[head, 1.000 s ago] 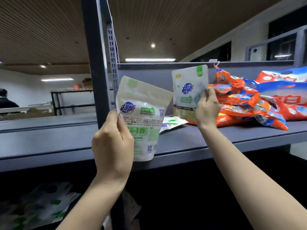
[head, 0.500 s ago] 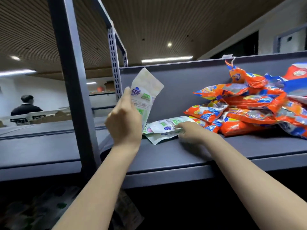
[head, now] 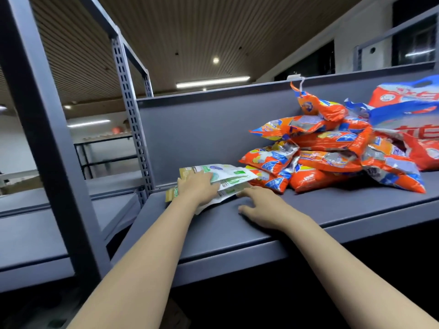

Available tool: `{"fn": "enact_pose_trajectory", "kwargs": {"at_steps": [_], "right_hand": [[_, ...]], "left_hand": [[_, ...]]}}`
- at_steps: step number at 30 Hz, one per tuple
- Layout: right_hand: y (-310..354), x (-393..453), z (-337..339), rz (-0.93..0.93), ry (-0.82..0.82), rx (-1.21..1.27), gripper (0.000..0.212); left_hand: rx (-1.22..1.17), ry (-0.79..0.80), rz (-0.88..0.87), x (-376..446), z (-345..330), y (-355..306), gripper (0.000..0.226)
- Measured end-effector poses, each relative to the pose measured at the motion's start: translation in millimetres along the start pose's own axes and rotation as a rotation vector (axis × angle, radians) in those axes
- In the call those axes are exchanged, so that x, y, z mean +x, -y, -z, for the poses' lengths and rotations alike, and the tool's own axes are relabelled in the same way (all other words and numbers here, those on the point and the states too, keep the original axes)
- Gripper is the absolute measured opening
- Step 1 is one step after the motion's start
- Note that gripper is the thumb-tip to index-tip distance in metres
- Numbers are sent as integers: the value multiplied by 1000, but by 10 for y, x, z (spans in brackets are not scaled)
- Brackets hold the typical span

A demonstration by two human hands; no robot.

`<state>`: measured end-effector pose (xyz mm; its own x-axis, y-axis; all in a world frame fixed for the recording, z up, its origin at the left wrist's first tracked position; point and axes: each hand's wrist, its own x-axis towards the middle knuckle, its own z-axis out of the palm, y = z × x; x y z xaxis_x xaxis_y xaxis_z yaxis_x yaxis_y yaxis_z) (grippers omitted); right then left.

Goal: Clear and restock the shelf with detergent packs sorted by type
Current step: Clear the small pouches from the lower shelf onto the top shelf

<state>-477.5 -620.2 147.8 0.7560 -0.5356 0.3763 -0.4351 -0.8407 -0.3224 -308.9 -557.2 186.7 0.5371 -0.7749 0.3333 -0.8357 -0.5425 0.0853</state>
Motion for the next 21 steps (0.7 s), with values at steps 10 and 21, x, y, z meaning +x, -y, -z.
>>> {"fn": "enact_pose_trajectory", "kwargs": {"at_steps": [10,21], "right_hand": [[258,-195,56,9,-57,43,44],[662,-910,77,82,-132,81,40]], "left_hand": [[-87,-229,143,-732,313,178,22],[-294,-275,18,-2087,546,361,34]]}}
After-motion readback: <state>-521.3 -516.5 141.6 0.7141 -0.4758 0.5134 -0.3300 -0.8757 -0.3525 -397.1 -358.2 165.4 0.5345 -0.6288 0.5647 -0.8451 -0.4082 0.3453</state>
